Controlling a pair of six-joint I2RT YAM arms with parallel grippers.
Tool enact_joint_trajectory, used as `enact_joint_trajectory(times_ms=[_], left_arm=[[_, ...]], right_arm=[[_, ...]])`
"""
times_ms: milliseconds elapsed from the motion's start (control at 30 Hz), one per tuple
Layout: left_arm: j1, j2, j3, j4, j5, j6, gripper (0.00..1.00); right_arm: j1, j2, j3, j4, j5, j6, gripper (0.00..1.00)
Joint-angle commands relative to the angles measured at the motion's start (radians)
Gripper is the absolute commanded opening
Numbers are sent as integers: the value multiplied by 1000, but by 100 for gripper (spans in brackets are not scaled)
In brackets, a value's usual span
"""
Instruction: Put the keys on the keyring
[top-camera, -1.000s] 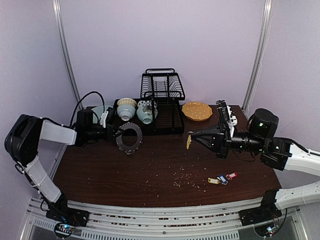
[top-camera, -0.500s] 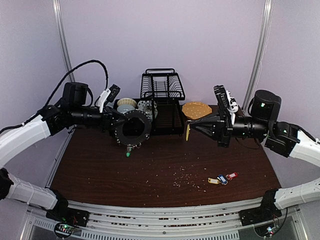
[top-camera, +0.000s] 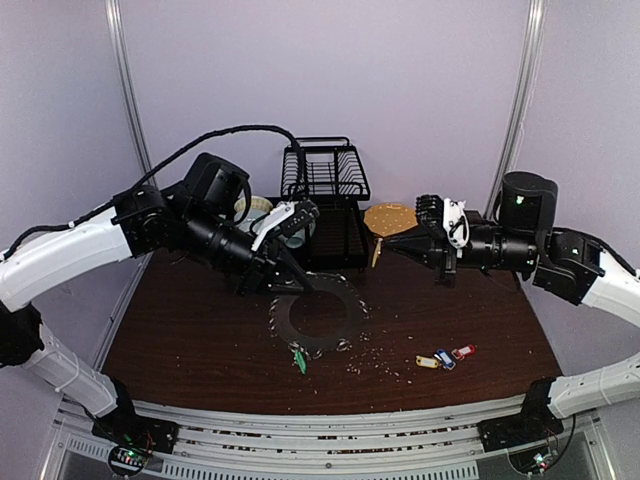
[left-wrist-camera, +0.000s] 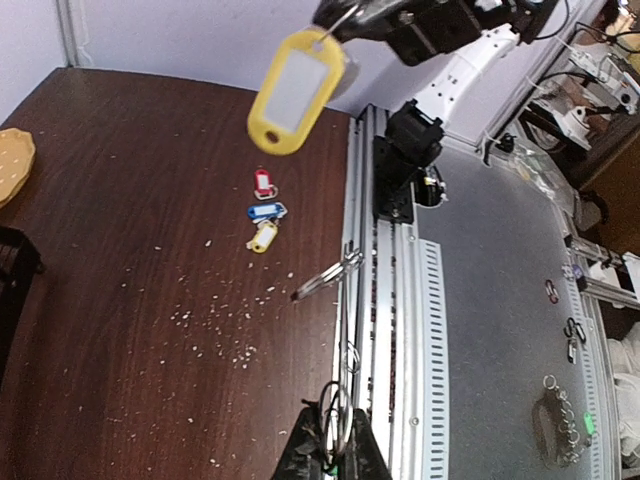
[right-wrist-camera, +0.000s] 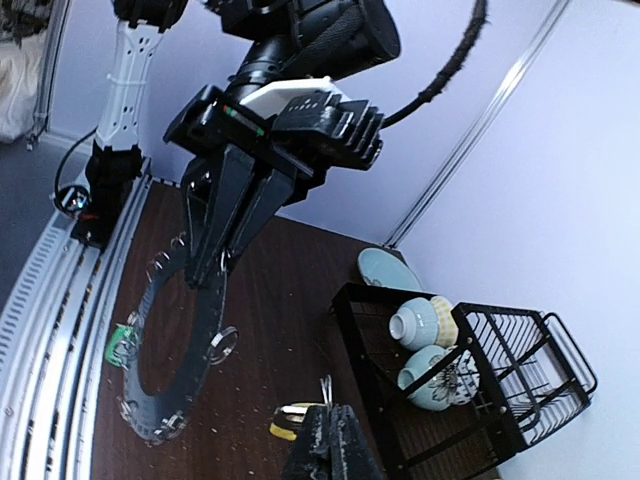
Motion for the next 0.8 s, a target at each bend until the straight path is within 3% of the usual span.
enact_joint_trajectory(times_ms=[0,267,500,767], left_arm=[[-5,33,65,-12,125,73,0],[-13,84,88,53,202,101,0],[-14,105,112,71,195,97,0],[-30,89,112,78,39,67,0]], right_arm=[[11,-54,-76,79,-7,-312,0],[35,-89,-133,77,-72,-481,0],[63,-68,-114,70,-77,-470,0],[143,-38,-47,-35,210,-335,0]])
